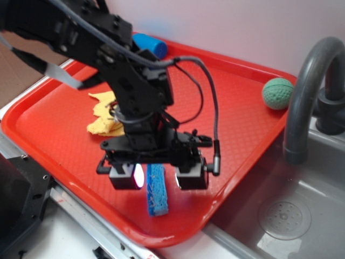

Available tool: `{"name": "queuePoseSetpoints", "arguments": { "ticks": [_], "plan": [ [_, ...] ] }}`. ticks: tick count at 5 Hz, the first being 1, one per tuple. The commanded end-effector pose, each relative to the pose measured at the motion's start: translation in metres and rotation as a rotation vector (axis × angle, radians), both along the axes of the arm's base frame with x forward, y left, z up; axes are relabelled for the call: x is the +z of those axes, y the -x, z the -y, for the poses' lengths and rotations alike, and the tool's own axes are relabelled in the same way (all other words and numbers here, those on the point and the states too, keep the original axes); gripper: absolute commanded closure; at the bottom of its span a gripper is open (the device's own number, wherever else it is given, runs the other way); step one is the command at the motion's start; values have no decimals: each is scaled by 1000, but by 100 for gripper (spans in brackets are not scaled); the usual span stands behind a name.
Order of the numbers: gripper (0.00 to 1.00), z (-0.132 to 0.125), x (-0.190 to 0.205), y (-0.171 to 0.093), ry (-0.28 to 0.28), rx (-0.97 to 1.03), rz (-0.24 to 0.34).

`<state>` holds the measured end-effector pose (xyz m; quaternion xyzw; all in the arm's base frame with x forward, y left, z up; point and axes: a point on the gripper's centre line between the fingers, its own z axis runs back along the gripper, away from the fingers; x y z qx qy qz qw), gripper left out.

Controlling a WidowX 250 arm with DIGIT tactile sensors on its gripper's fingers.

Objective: Grab the blue sponge.

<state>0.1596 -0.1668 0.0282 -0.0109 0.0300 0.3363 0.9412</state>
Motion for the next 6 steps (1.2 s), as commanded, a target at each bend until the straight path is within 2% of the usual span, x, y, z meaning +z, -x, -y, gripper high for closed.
{"name": "queuePoseSetpoints", "arguments": {
  "ticks": [1, 3, 5, 6],
  "plan": [
    [100, -2, -8, -1, -13, 21, 9],
    [100, -8, 3, -4, -6, 3, 28],
    [100, -62, 86, -34, 33, -222, 145],
    [100, -89, 124, -36, 1, -260, 171]
  ]
}}
